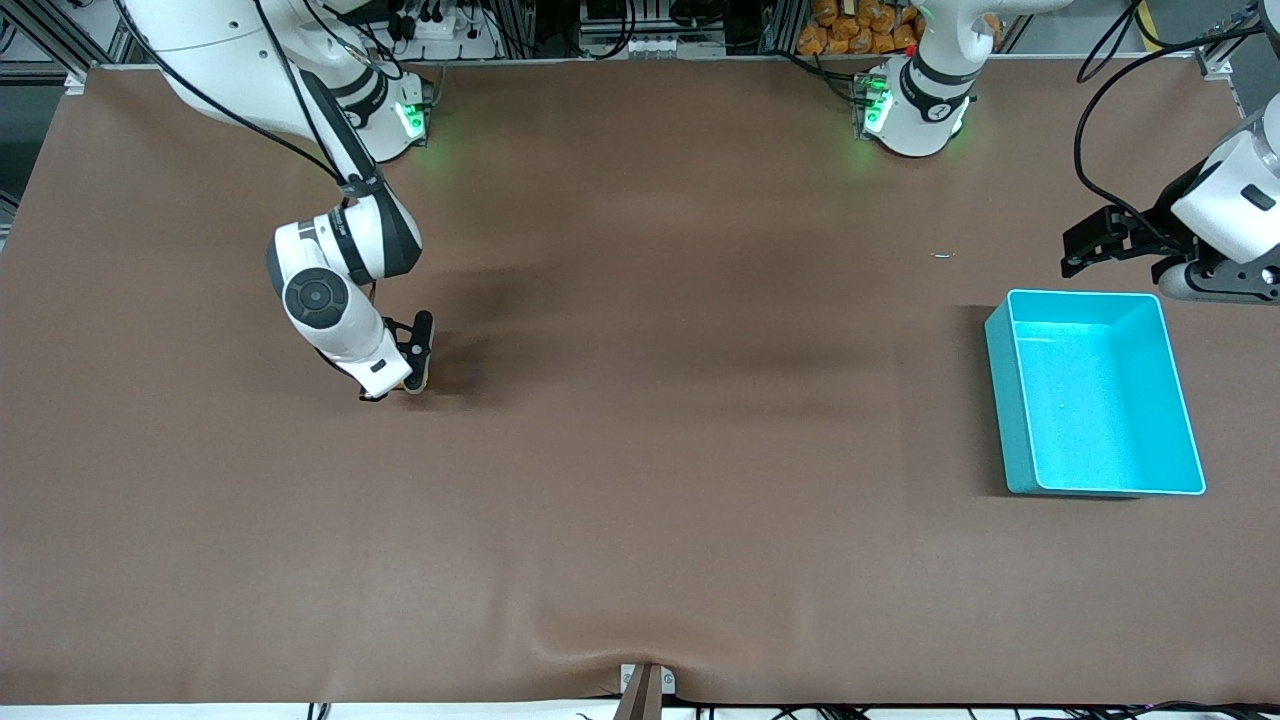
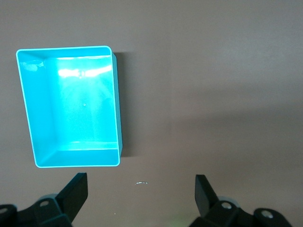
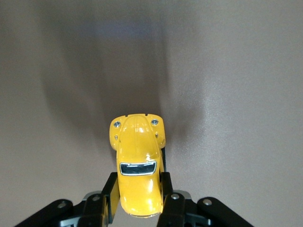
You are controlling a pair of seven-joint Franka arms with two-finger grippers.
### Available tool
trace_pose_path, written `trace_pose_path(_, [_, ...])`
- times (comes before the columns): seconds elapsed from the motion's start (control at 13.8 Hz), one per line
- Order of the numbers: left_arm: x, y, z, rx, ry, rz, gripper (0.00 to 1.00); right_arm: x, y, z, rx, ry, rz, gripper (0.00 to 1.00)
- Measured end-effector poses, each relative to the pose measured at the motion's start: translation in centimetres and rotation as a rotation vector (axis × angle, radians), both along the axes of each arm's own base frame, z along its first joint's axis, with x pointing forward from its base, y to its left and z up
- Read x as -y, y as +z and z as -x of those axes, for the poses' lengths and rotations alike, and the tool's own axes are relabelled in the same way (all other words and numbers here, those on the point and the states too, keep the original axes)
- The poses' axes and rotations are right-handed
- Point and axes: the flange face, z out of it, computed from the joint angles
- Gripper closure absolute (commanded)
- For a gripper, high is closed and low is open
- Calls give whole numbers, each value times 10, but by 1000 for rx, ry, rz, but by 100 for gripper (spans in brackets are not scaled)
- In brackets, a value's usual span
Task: Wind and store yellow beetle car
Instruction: 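Lift the yellow car with the right gripper and draw it back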
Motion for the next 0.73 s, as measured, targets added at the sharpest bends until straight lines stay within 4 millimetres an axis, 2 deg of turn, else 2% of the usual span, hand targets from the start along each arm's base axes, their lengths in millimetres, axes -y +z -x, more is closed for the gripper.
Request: trace_pose_path(0.73, [2,0,0,0,-4,0,0,8,-1,-1,-5,12,-2,69])
